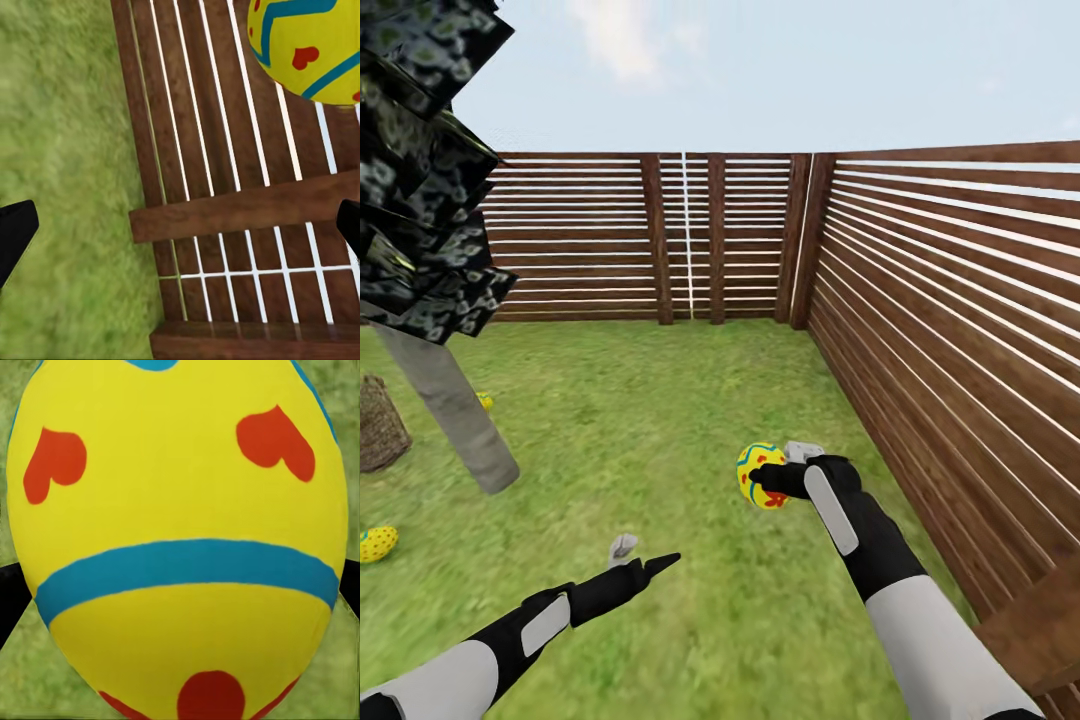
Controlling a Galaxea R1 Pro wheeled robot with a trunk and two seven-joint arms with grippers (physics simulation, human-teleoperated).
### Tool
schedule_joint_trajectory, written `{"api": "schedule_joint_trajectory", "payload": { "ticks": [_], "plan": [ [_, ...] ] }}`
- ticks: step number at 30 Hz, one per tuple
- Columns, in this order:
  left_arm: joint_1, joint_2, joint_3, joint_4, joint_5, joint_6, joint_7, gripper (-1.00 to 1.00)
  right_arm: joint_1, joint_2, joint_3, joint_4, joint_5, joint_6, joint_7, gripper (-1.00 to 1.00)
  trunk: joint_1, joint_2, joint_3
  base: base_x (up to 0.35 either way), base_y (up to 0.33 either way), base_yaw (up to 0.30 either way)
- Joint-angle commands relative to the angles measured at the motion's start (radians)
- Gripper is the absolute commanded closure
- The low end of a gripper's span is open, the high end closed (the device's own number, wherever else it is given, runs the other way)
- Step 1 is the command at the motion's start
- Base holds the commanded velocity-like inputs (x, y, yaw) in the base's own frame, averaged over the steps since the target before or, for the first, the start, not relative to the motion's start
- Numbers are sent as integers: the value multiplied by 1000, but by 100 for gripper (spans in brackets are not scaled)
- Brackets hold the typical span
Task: Take the three Easter eggs out of the wicker basket on the lawn in the garden, then place them on the lawn next to a single tree (choose any tree) so that all three eggs are next to the same tree and none are left in the basket.
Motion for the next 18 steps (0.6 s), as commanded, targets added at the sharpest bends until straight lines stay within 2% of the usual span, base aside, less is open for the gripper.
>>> {"api": "schedule_joint_trajectory", "payload": {
  "ticks": [1, 4, 14, 18],
  "plan": [
    [-1, 0, -5, 0, 10, 10, -2, -100, -1, -1, 28, -2, -9, 2, -11, 100, 1, -1, 0, 292, -200, 260],
    [-1, 0, -5, 0, 10, 10, -2, -100, -1, -1, 47, -2, -9, 2, -11, 100, 1, -1, 2, 292, -200, 264],
    [-1, 0, -5, 0, 10, 10, -2, -100, 0, -1, 48, -1, -9, 2, -11, 100, 1, -1, 10, 289, -200, 265],
    [-1, 1, -5, 0, 10, 9, -2, -100, 0, -1, 48, 0, -9, 2, -10, 100, 1, -1, 13, 146, -123, 265]
  ]
}}
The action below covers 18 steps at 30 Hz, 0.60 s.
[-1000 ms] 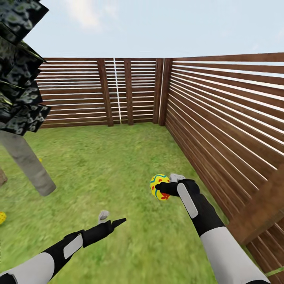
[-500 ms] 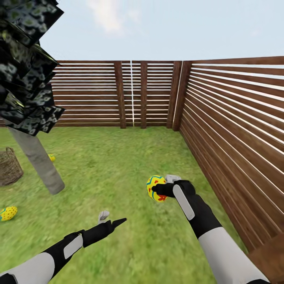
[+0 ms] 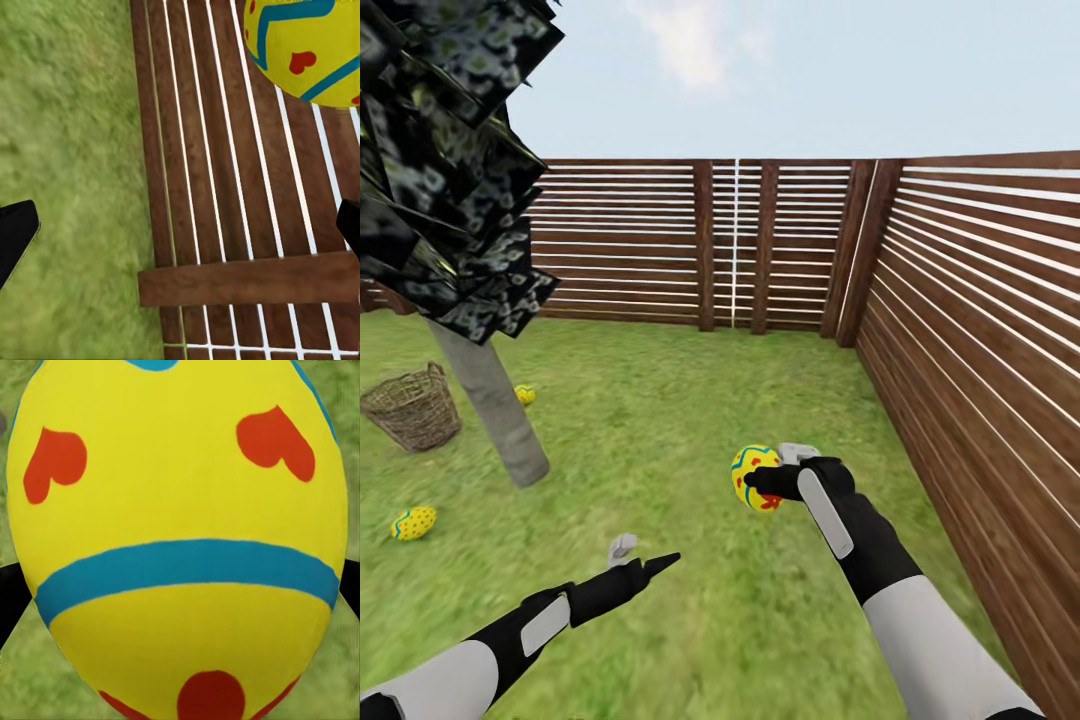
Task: Take the three Easter eggs out of the wicker basket on the lawn in the garden, then place them on the lawn next to a single tree (choose any tree) so that all three eggs are next to the same tree and none are left in the basket.
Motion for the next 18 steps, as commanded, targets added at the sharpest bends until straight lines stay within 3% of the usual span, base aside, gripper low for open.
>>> {"api": "schedule_joint_trajectory", "payload": {
  "ticks": [1, 18],
  "plan": [
    [-1, 1, -5, 0, 11, 10, -2, -100, -1, 0, 1, -1, -11, 2, -10, 100, 0, -1, 0, 27, -24, 265],
    [-1, 7, -6, 9, 11, -18, -8, -100, -1, 0, 1, 2, -12, 2, -9, 100, 0, -1, 13, 8, -5, 265]
  ]
}}
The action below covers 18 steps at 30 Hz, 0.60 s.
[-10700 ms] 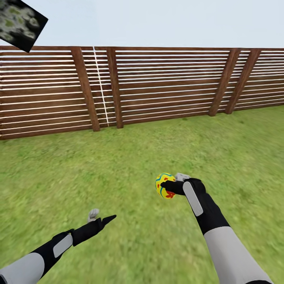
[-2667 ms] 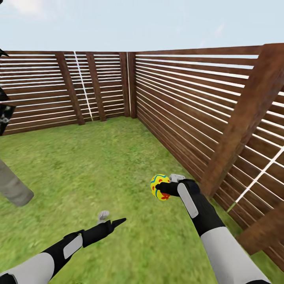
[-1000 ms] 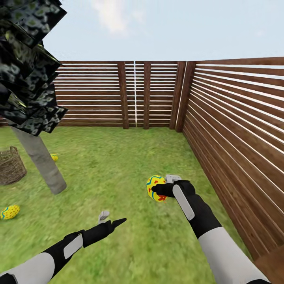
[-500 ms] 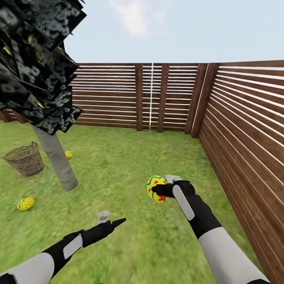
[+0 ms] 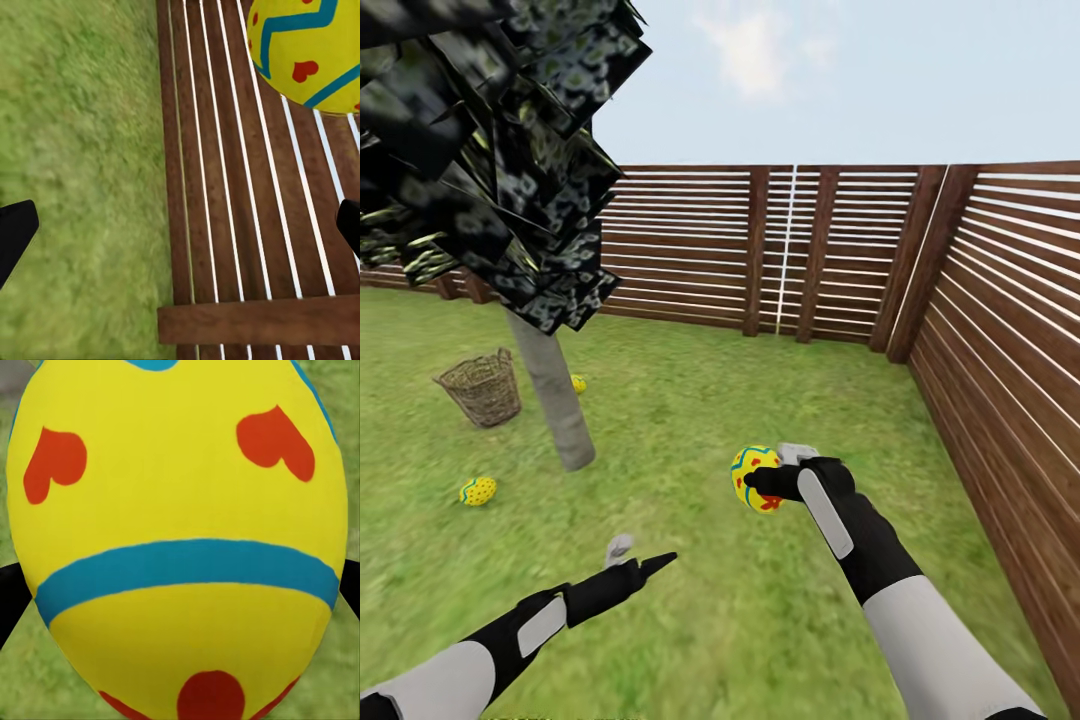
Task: Take the three Easter eggs out of the wicker basket on the lawn in the garden, then place them on the lawn next to a single tree (choose any tree) so that all three eggs are next to the same tree and none are left in the basket.
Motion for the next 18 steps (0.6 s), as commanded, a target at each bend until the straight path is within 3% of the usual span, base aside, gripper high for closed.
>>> {"api": "schedule_joint_trajectory", "payload": {
  "ticks": [1, 10, 15, 18],
  "plan": [
    [-1, 0, -5, 0, 10, 10, -1, -100, 0, 0, 1, -1, -11, 2, -10, 100, 0, -1, 0, 183, -132, 265],
    [-1, -3, -5, 0, 10, 10, 0, -100, 0, 0, 4, 2, -12, 2, -8, 100, 0, -1, 6, 242, -198, 265],
    [-1, -2, -5, 0, 10, 10, -2, -100, -1, 0, 4, 2, -12, 2, -4, 100, 0, -1, 8, 179, -23, 246],
    [-1, 2, -5, 0, 10, 10, -5, -100, -1, -1, 3, -1, -13, 2, 0, 100, 0, -1, 8, 38, -1, 56]
  ]
}}
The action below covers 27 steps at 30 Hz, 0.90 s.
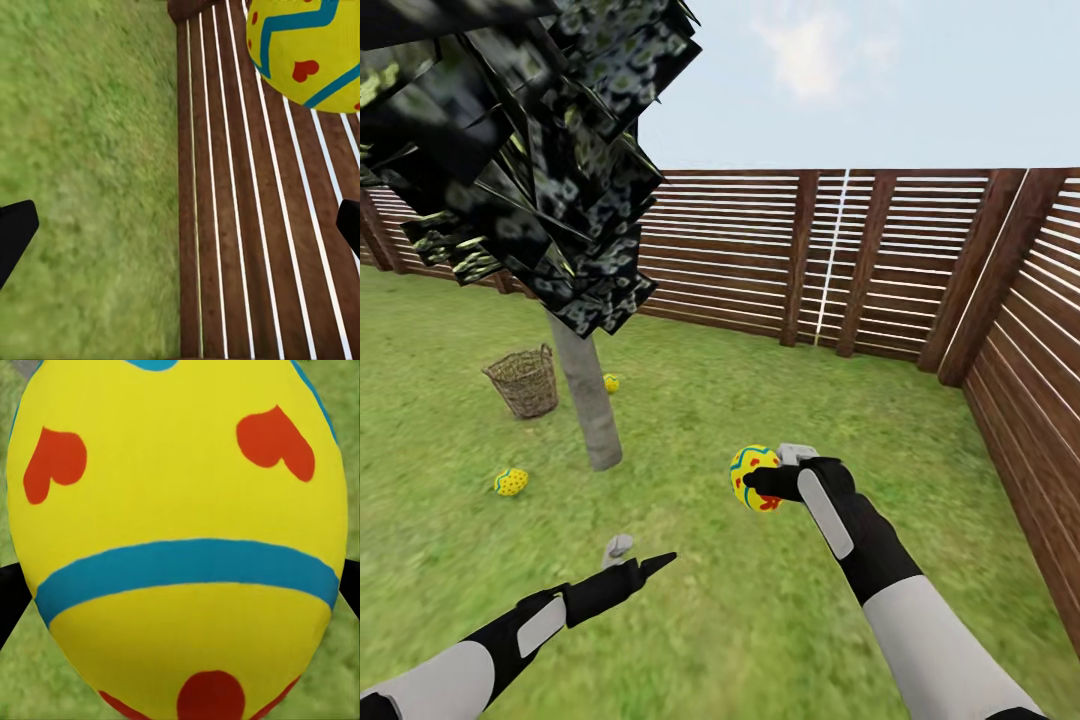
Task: Take the three Easter eggs out of the wicker basket on the lawn in the garden, then place them on the lawn next to a single tree (choose any tree) so that all three eggs are next to the same tree and none are left in the basket.
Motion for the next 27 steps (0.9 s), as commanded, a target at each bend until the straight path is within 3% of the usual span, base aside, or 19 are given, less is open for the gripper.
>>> {"api": "schedule_joint_trajectory", "payload": {
  "ticks": [1, 12, 22, 27],
  "plan": [
    [-1, 1, -5, -1, 10, 10, -2, -100, 0, 0, 1, -1, -11, 2, -9, 100, 0, -1, -2, 6, 0, 8],
    [-1, 2, -3, -2, 16, 12, -3, -100, -1, -1, -1, 2, -11, 2, -8, 100, 0, -1, -19, 0, 0, 1],
    [-1, -2, -3, -1, 13, 7, 5, -100, 0, -2, -1, 3, -13, 2, -8, 100, 38, -71, -66, 0, 0, 0],
    [-1, 7, -2, 9, 16, -31, 8, -100, -1, -3, -2, 3, -9, -7, -9, 100, 58, -106, -90, 0, 0, 0]
  ]
}}
